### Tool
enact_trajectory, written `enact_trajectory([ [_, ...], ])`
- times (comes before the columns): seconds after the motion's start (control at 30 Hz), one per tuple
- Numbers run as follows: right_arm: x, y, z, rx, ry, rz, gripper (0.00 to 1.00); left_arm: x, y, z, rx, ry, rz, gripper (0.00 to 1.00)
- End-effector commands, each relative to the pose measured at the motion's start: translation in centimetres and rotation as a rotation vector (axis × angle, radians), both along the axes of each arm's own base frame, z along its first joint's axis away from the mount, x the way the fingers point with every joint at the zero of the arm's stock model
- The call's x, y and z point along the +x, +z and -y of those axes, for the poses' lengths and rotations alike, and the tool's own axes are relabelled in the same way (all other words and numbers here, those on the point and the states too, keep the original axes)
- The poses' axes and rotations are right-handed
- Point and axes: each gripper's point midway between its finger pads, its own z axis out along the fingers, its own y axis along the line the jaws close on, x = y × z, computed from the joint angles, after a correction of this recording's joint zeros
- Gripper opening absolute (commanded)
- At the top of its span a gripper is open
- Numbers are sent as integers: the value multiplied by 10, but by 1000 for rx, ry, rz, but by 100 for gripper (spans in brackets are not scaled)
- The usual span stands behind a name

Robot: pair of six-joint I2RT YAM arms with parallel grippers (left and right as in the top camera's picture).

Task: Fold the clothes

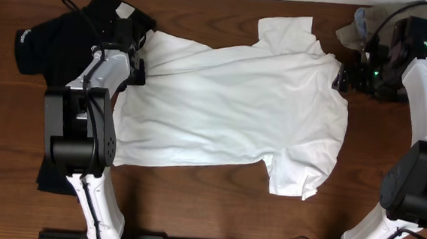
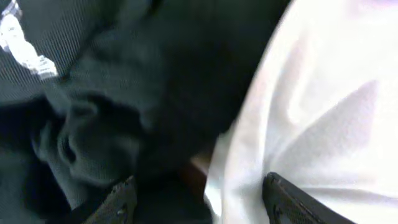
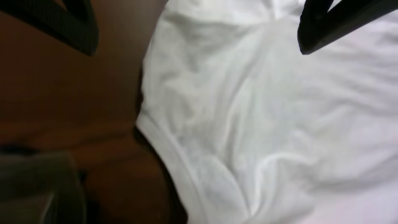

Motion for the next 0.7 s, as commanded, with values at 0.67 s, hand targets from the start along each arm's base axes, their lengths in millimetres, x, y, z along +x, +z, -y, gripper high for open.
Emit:
enact_trajectory([
  [0.67, -83, 99, -59, 126, -41, -16, 96, -153, 183, 27, -239, 403, 24, 98],
])
